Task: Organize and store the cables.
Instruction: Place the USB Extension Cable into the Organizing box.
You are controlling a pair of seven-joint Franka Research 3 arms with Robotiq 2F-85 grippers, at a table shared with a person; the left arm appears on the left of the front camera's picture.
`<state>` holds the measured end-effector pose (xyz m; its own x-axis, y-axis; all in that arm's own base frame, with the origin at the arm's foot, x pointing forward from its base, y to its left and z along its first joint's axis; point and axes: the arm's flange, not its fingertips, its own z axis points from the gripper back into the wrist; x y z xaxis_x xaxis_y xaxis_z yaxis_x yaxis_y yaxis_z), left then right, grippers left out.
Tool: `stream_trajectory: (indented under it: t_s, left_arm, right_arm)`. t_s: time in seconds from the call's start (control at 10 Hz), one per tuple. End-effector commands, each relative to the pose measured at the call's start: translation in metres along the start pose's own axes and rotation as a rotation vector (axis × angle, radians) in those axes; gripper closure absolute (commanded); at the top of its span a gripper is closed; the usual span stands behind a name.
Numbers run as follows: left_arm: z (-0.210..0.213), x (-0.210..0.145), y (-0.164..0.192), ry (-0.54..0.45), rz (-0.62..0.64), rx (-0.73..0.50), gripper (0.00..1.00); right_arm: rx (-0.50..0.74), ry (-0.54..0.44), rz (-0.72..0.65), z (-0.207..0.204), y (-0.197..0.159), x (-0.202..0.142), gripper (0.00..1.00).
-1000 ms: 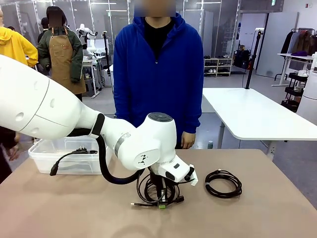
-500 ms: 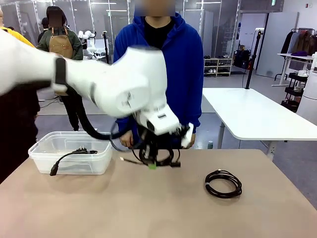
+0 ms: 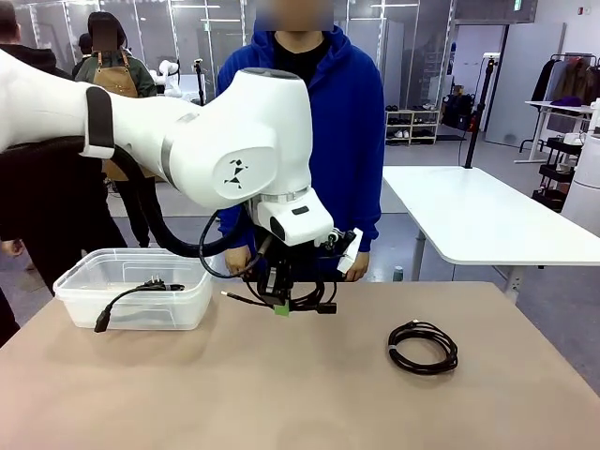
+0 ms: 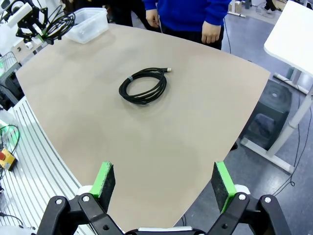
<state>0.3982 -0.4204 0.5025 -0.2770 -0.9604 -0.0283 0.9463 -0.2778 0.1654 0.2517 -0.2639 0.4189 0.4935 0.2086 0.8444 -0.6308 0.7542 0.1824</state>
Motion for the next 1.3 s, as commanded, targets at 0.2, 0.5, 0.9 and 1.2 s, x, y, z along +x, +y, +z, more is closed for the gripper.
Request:
stream_trajectory:
  t_s: [0.2,0.5,0.9,1.2]
  left_arm:
    - [0.010,-0.039,0.013,-0.031,0.012,0.073,0.86]
    - [0.032,-0.216,0.012,-0.149,0.159,0.209,0.86]
    - [0.023,-0.361,-0.010,-0.170,0.420,0.209,0.86]
    - [0.006,-0.389,0.003,-0.128,0.543,0.211,0.86]
  right_arm:
    - [-0.002,-0.015,0.016,0.000,-0.003,0.001,0.00]
    - [-0.002,-0.015,0.016,0.000,-0.003,0.001,0.00]
    - [-0.002,-0.015,0.016,0.000,-0.003,0.001,0.00]
    - [-0.002,-0.015,0.016,0.000,-0.003,0.001,0.00]
